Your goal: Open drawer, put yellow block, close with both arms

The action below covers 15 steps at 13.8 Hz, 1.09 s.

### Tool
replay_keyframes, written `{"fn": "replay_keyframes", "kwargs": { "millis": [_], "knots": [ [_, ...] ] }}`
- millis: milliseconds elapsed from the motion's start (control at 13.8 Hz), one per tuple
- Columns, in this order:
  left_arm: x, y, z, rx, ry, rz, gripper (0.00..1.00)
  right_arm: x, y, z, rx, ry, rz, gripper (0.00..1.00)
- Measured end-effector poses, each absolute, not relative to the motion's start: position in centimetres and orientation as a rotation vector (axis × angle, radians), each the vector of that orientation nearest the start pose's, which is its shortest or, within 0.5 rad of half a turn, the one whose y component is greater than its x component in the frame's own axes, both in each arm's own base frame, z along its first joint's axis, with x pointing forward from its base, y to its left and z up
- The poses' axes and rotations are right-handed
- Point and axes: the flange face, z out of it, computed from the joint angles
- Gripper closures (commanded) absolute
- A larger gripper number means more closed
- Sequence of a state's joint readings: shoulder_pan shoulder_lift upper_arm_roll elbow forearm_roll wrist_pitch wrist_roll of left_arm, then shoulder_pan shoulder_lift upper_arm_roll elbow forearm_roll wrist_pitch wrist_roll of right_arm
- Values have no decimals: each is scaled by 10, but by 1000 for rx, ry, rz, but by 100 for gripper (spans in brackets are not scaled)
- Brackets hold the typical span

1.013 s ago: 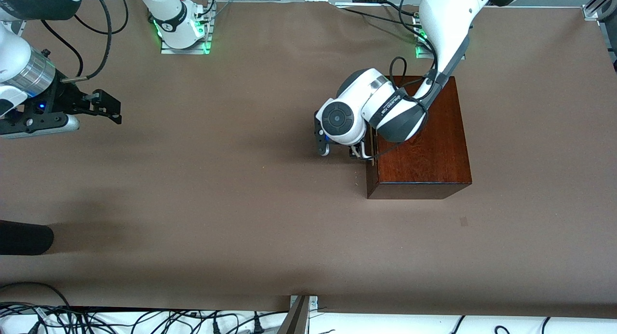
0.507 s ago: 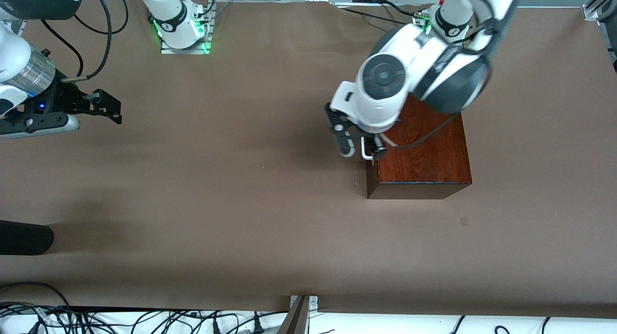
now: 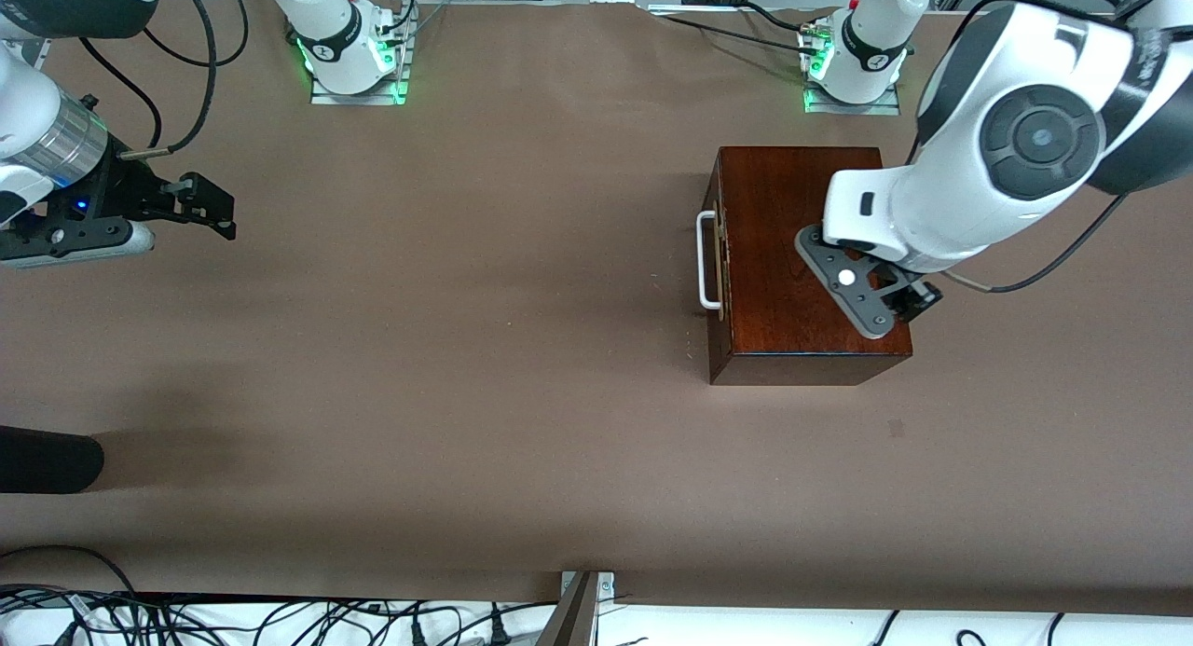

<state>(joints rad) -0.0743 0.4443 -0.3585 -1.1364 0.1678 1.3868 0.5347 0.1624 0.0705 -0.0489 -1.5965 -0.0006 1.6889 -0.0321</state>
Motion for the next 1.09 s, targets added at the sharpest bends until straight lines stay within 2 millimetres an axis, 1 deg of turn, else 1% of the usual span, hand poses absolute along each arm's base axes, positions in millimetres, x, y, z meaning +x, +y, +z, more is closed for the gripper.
{"fn": "replay_keyframes", "kwargs": {
  "millis": [72,145,217,362,434,507,579,651,796,868,941,1086],
  "knots": [
    [624,-197,564,-2823,1308,244,0,581,67,583,-3136,-229,-35,0],
    [622,-185,577,-2859,1170,221,0,581,67,583,-3136,-229,-34,0],
    [617,-175,592,-2894,1016,195,0,581,67,583,-3136,-229,-34,0],
    [601,-166,617,-2951,712,128,0,581,67,583,-3136,-229,-34,0],
    [593,-162,624,-2967,579,89,0,581,67,583,-3136,-229,-34,0],
    [588,-154,626,-2983,475,38,0,581,67,583,-3136,-229,-34,0],
    [585,-138,623,-3022,389,-10,0,581,67,583,-3136,-229,-34,0],
    [582,-117,616,-3065,316,-30,0,581,67,583,-3136,-228,-34,0],
    [574,-73,594,-3112,188,0,0,581,67,583,-3136,-229,-34,0],
    [570,-59,586,-3119,144,19,0,581,67,583,-3136,-228,-34,0],
    [565,-53,582,-3121,106,30,0,581,67,583,-3136,-228,-34,0],
    [555,-54,582,-3122,46,38,0,581,67,583,-3136,-228,-34,0]
  ]
}}
